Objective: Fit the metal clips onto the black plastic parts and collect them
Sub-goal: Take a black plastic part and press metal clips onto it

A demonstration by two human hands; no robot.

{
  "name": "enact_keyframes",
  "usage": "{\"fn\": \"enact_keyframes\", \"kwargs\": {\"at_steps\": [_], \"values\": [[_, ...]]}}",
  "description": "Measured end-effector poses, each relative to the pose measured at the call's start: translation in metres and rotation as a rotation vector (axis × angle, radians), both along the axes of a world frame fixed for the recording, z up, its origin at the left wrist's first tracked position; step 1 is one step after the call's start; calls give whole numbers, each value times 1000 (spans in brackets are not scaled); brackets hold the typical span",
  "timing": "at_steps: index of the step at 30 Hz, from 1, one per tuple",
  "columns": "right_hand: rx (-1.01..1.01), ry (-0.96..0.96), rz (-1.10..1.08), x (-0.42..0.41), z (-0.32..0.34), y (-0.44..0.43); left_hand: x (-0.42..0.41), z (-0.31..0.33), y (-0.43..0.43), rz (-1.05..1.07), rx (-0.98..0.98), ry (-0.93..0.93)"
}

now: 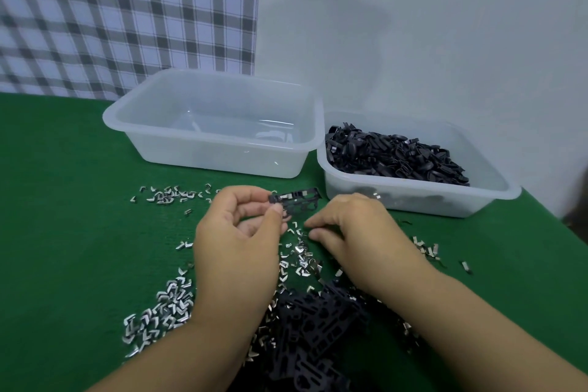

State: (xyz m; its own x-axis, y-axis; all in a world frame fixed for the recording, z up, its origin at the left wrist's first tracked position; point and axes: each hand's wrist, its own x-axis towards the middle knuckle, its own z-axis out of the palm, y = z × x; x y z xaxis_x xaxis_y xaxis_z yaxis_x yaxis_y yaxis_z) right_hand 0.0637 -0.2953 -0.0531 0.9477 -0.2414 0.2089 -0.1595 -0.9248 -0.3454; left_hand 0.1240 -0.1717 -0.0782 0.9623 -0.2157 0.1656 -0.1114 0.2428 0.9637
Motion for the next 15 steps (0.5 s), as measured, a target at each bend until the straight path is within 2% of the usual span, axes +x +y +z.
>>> {"fn": "enact_keyframes", "kwargs": {"at_steps": [10,12,15], "values": [[6,-21,55,1,-6,2,0,0,1,-1,13,10],[43,-104,27,-10,-5,-1,0,0,1,-11,24,13],[95,-345,-62,-28,-7,-5,-3,0,1,-40,76,0]]}}
